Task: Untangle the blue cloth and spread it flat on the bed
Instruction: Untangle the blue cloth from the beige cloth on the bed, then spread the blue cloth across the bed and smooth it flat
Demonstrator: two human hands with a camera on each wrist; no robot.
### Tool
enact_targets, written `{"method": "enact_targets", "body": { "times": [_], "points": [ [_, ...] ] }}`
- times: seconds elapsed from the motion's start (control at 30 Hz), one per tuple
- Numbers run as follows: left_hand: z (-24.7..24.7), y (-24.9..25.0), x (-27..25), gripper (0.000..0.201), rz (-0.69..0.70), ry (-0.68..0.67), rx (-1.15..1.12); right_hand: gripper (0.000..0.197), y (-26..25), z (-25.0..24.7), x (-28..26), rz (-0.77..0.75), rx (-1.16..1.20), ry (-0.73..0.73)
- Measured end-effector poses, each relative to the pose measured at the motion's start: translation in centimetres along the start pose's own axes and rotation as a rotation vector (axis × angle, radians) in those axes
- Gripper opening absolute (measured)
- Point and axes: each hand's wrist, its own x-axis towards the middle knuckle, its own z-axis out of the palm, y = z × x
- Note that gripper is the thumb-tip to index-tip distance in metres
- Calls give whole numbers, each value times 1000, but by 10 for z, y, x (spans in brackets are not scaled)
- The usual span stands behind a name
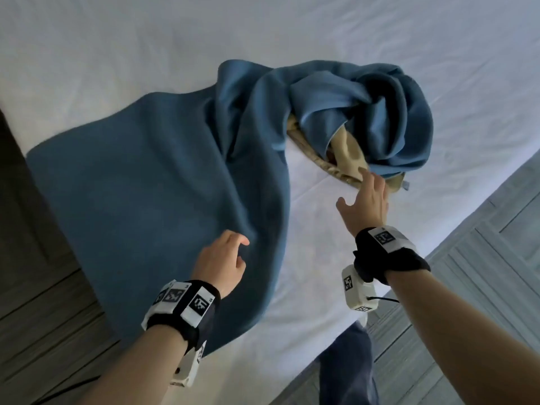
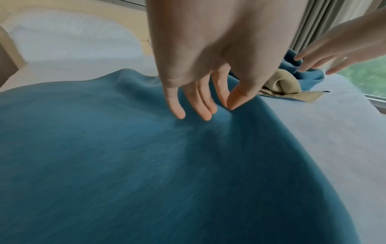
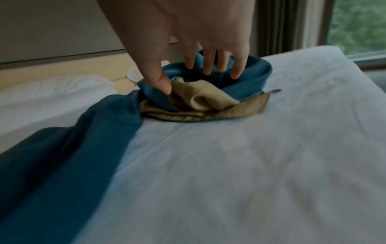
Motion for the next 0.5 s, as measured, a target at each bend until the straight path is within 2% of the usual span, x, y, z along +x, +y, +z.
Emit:
{"method": "enact_targets", "body": {
  "times": [0.17, 0.27, 0.33, 0.5],
  "points": [
    [25, 84, 57, 29, -44, 184, -145, 95, 48, -23, 71, -205, -185, -60],
    [46, 127, 86, 31, -93, 202, -181, 110, 65, -31, 98, -296, -329, -177],
    [58, 146, 99, 32, -149, 204, -178, 116, 67, -34, 113, -327, -337, -269],
    [63, 173, 120, 33, -303, 219, -53, 120, 64, -20, 133, -384, -428, -528]
  ]
}}
